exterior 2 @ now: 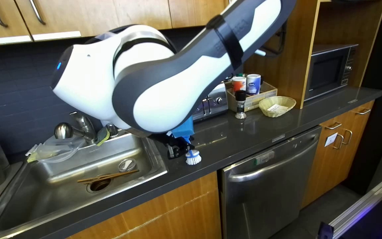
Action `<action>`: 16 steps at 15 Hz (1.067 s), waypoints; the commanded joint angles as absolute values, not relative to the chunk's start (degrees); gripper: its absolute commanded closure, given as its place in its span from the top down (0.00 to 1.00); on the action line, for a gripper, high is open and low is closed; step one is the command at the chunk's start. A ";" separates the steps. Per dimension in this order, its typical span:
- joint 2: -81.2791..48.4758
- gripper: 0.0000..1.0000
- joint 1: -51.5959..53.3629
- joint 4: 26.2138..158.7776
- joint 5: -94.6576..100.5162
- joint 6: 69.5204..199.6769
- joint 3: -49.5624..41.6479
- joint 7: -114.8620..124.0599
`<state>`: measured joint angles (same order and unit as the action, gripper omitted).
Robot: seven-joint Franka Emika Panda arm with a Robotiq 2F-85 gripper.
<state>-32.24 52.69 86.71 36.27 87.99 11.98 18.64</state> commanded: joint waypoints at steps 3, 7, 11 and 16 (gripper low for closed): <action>-31.79 0.06 52.85 89.41 38.70 92.27 12.36 16.60; -33.17 0.06 53.72 88.87 42.46 95.21 12.65 14.92; -34.02 0.06 54.51 88.05 45.64 97.33 12.93 13.47; -34.14 0.06 54.68 88.05 46.82 99.68 12.97 12.75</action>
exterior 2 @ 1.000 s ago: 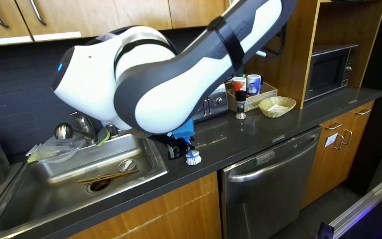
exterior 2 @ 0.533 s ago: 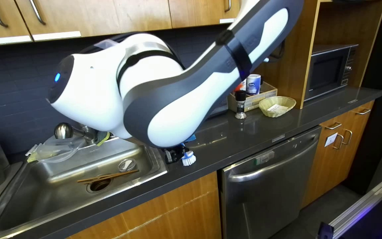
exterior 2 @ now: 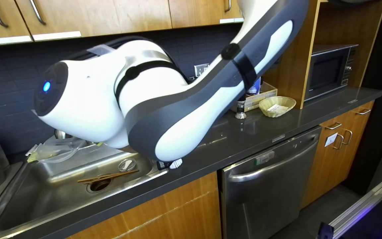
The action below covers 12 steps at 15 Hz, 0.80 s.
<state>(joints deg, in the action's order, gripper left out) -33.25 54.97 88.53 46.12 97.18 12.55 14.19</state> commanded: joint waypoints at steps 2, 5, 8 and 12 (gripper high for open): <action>-33.96 0.06 54.65 88.31 47.09 99.93 12.78 12.94; -32.91 0.06 54.17 89.33 46.15 98.50 12.38 14.43; -31.21 0.06 53.29 91.43 45.56 98.03 12.23 16.18; -29.12 0.06 51.39 94.46 43.63 97.61 12.50 18.82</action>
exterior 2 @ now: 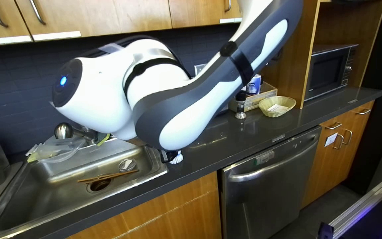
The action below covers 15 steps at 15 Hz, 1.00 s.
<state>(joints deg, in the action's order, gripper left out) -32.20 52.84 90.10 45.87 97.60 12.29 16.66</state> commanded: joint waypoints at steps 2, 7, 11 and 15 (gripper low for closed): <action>-28.10 0.06 50.59 96.05 42.83 97.75 12.73 19.73; -26.08 0.06 49.36 98.86 41.72 97.67 13.01 21.18; -24.71 0.06 48.80 100.61 41.12 97.45 13.14 22.09; -23.38 0.06 48.28 102.18 41.08 97.15 13.23 22.96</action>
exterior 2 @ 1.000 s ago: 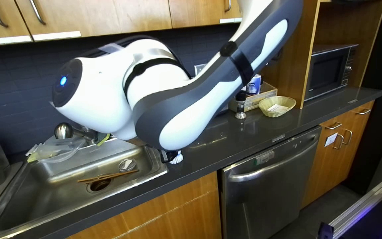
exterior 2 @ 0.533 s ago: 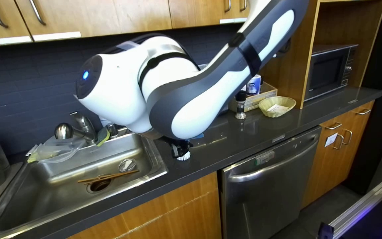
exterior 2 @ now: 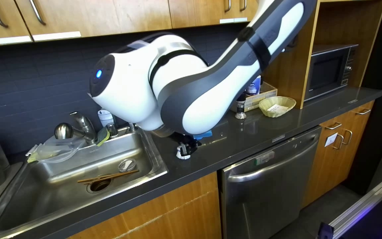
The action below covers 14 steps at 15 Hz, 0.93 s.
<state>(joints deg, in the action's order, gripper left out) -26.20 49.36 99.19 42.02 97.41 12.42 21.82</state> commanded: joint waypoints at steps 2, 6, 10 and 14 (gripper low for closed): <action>-22.48 0.06 47.94 102.99 41.01 96.89 13.25 23.29; -21.27 0.06 47.15 104.02 40.92 96.58 13.47 23.43; -21.09 0.06 46.62 104.26 40.93 96.52 13.87 23.03; -21.45 0.06 46.47 104.13 41.12 96.99 14.28 22.56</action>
